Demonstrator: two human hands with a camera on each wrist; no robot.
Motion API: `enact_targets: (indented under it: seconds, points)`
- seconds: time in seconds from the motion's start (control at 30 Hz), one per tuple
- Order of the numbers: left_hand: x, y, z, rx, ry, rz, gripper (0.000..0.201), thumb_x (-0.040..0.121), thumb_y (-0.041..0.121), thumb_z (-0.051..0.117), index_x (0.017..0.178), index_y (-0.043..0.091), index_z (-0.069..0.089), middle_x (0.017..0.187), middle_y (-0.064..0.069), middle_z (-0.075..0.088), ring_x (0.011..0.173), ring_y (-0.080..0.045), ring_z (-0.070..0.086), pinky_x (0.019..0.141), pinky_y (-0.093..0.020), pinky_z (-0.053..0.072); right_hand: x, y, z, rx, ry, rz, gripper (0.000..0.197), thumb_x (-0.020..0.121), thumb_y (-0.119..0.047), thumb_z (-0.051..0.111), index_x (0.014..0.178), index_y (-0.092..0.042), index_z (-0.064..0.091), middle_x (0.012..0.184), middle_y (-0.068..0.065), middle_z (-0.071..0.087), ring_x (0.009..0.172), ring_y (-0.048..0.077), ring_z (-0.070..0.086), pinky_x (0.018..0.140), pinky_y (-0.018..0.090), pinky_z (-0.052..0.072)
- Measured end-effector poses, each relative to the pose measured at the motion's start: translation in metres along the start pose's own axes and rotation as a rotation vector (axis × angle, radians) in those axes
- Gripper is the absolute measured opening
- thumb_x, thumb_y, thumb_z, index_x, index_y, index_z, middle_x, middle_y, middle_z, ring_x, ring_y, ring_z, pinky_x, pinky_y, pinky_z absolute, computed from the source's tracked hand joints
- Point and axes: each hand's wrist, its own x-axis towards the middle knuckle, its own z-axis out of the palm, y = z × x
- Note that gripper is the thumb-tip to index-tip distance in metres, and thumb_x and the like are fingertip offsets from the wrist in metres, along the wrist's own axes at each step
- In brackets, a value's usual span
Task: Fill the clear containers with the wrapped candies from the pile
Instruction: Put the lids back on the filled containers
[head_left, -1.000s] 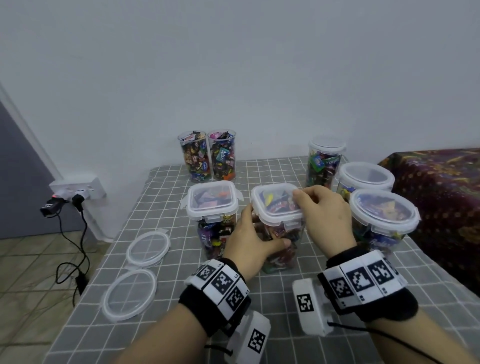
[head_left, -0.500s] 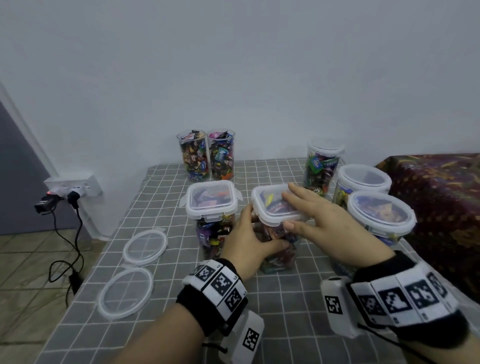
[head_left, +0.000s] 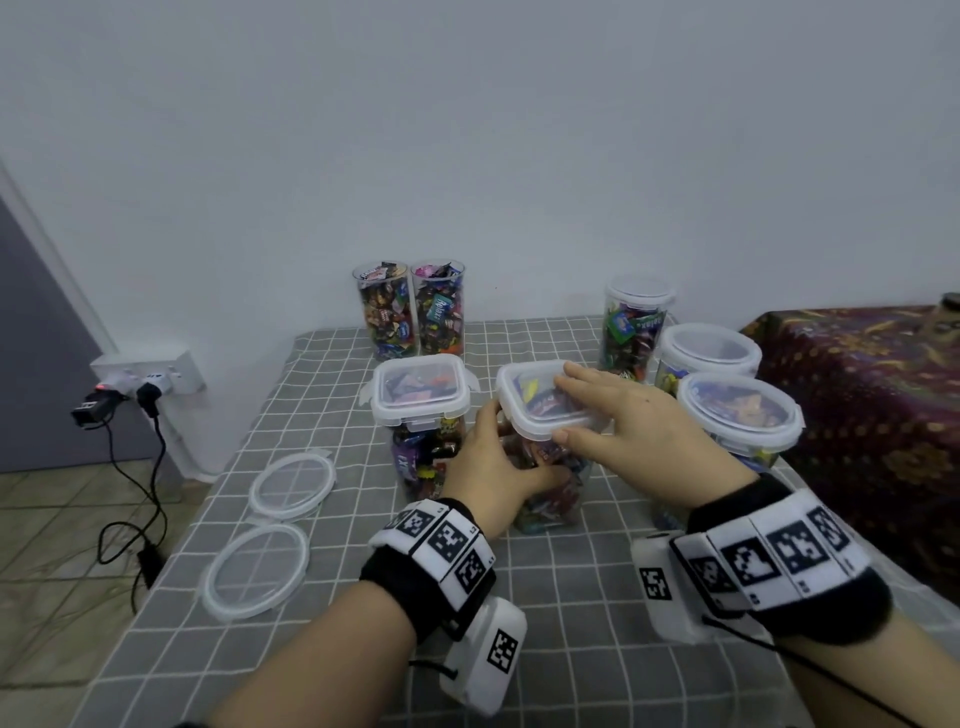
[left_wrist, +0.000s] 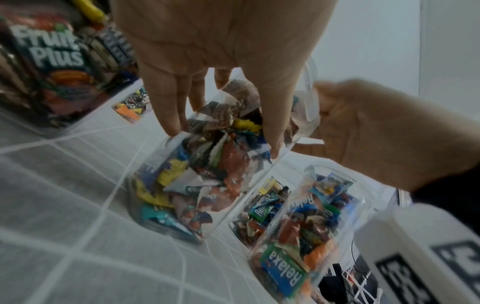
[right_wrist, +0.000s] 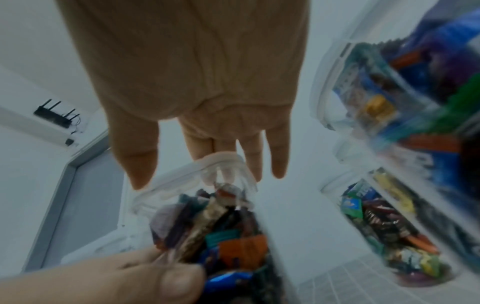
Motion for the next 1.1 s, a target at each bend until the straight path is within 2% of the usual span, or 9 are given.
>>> enact_targets:
  seconds: [0.1,0.17,0.3,0.47,0.63,0.73,0.83,0.97,1.1]
  points:
    - [-0.008,0.006,0.006,0.118,0.065,0.012,0.086,0.056,0.048,0.079,0.129,0.035,0.034,0.124,0.007,0.053,0.111,-0.015,0.055,0.091,-0.041,0.048,0.002,-0.011,0.005,0.061,0.171,0.099,0.047,0.085,-0.049,0.058,0.122,-0.021,0.059,0.124,-0.007,0.059,0.114,0.012,0.053,0.087,0.026,0.037]
    - [-0.013,0.011,0.011,0.197,0.099,0.007,0.083,0.062,0.047,0.078,0.128,0.028,0.033,0.124,0.004,0.048,0.113,-0.018,0.051,0.091,-0.038,0.046,0.008,-0.020,0.012,0.036,0.253,0.141,0.039,0.085,-0.050,0.056,0.104,-0.017,0.059,0.104,-0.004,0.058,0.098,0.019,0.054,0.075,0.030,0.037]
    - [-0.013,0.010,0.012,0.231,0.105,-0.007,0.089,0.062,0.053,0.077,0.132,0.025,0.029,0.126,0.004,0.044,0.119,-0.017,0.046,0.090,-0.036,0.045,0.019,-0.027,0.017,0.052,0.239,0.199,0.037,0.081,-0.050,0.060,0.088,-0.015,0.050,0.095,-0.002,0.045,0.094,0.023,0.048,0.071,0.033,0.034]
    - [-0.014,0.012,0.012,0.226,0.124,-0.014,0.093,0.063,0.051,0.078,0.136,0.023,0.027,0.132,0.002,0.042,0.118,-0.021,0.049,0.091,-0.038,0.045,0.023,-0.027,0.013,0.071,0.172,0.213,0.039,0.078,-0.052,0.063,0.089,-0.018,0.047,0.097,-0.003,0.042,0.095,0.019,0.042,0.073,0.033,0.034]
    - [-0.012,0.010,0.010,0.233,0.118,-0.029,0.091,0.062,0.048,0.080,0.133,0.023,0.030,0.129,0.003,0.043,0.116,-0.019,0.049,0.091,-0.038,0.046,0.028,-0.035,0.009,0.014,0.064,0.237,0.039,0.080,-0.048,0.060,0.102,-0.018,0.048,0.106,0.000,0.038,0.107,0.022,0.038,0.083,0.036,0.037]
    - [-0.013,0.013,0.010,0.306,0.122,0.025,0.074,0.068,0.047,0.070,0.127,0.022,0.034,0.118,0.005,0.041,0.111,-0.019,0.048,0.085,-0.035,0.046,0.021,-0.043,0.017,-0.208,0.225,0.128,0.039,0.077,-0.048,0.050,0.100,-0.017,0.058,0.119,0.006,0.051,0.110,0.030,0.049,0.092,0.047,0.041]
    - [-0.011,0.012,0.011,0.392,0.124,0.083,0.053,0.084,0.036,0.056,0.129,0.019,0.034,0.123,0.000,0.039,0.113,-0.022,0.047,0.086,-0.037,0.047,0.014,-0.046,0.032,-0.328,0.238,-0.033,0.035,0.072,-0.033,0.041,0.093,-0.013,0.062,0.108,0.010,0.062,0.097,0.032,0.059,0.084,0.043,0.046]
    - [-0.008,0.008,0.012,0.350,0.158,0.044,0.052,0.086,0.035,0.057,0.129,0.021,0.031,0.127,-0.001,0.040,0.113,-0.020,0.051,0.085,-0.037,0.048,0.015,-0.039,0.049,-0.255,0.219,-0.109,0.045,0.075,-0.017,0.030,0.102,-0.002,0.062,0.104,0.016,0.066,0.098,0.034,0.063,0.083,0.044,0.053]
    - [-0.007,0.007,0.016,0.354,0.177,0.067,0.051,0.087,0.036,0.053,0.131,0.022,0.031,0.128,0.000,0.040,0.117,-0.018,0.046,0.086,-0.034,0.045,0.012,-0.034,0.051,-0.255,0.274,-0.151,0.043,0.077,-0.013,0.036,0.103,0.003,0.066,0.104,0.018,0.069,0.099,0.031,0.067,0.085,0.041,0.055]
